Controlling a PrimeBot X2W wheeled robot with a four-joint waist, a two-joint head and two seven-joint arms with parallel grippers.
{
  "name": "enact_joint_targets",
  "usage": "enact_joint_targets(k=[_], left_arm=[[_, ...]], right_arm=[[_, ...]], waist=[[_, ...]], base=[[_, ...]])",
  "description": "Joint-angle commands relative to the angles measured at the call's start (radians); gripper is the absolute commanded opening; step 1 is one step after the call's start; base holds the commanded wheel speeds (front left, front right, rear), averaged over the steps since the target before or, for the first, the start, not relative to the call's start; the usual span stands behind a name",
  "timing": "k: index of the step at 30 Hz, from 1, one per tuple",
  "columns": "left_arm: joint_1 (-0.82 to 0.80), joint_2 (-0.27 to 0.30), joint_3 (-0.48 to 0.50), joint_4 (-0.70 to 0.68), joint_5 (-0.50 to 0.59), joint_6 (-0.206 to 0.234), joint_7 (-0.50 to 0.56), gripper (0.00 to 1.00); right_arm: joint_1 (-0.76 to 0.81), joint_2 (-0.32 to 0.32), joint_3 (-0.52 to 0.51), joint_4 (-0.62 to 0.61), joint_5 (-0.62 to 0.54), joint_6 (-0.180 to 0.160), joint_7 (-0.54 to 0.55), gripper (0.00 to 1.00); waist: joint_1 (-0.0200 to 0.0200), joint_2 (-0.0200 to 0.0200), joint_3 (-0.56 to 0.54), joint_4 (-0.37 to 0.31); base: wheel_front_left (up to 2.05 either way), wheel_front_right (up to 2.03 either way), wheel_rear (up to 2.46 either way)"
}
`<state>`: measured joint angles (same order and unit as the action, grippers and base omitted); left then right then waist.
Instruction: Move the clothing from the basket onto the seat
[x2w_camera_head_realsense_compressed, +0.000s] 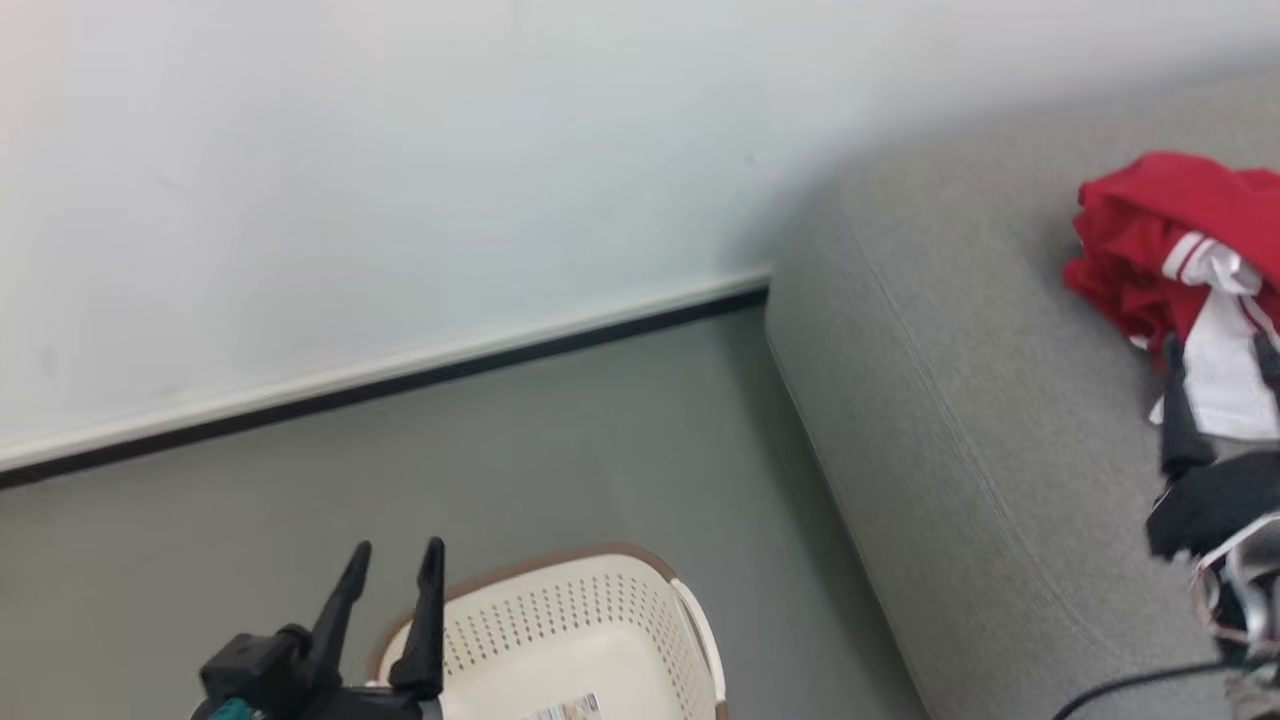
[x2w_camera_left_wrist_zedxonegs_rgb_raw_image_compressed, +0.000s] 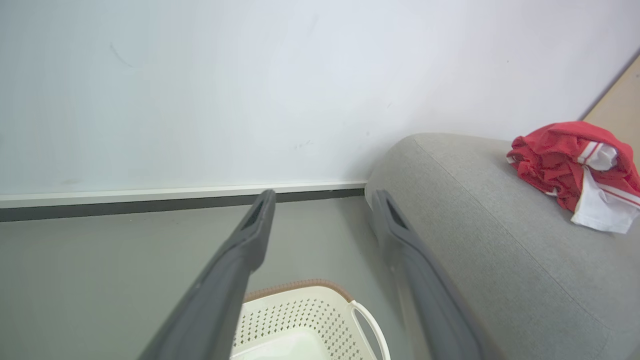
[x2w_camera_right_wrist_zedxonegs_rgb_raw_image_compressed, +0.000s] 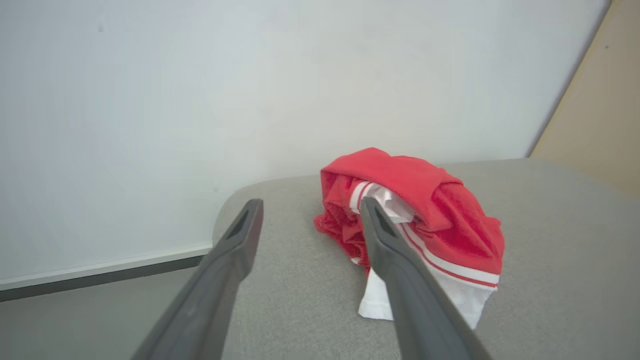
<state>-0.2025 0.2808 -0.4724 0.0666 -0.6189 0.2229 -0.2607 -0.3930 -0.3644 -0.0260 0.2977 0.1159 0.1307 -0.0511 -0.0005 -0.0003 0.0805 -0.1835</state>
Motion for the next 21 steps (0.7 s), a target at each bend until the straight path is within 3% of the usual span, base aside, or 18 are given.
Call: enact_joint_targets(k=[1, 8, 21], left_arm=[[0.023, -0.003, 0.016, -0.008, 0.017, 0.003, -0.005, 1.00], [0.096, -0.034, 0.130, -0.023, 0.091, -0.019, -0.005, 1.00], [0.164, -0.092, 0.279, 0.015, 0.226, -0.084, -0.005, 1.00]], right_arm=[[0.032, 0.013, 0.009, -0.017, -0.003, 0.000, 0.003, 1.00], [0.158, 0.100, 0.065, -0.143, -0.015, 0.000, -0.003, 1.00], [0.340, 0.267, 0.099, -0.157, -0.094, 0.000, -0.080, 1.00]], waist=[[0.0005, 0.0003, -0.101, 0.084], [0.0005, 0.0003, -0.124, 0.108], [0.0005, 0.0003, -0.149, 0.177]], base=[[0.00, 0.00, 0.00], [0.00, 0.00, 0.00], [0.00, 0.00, 0.00]])
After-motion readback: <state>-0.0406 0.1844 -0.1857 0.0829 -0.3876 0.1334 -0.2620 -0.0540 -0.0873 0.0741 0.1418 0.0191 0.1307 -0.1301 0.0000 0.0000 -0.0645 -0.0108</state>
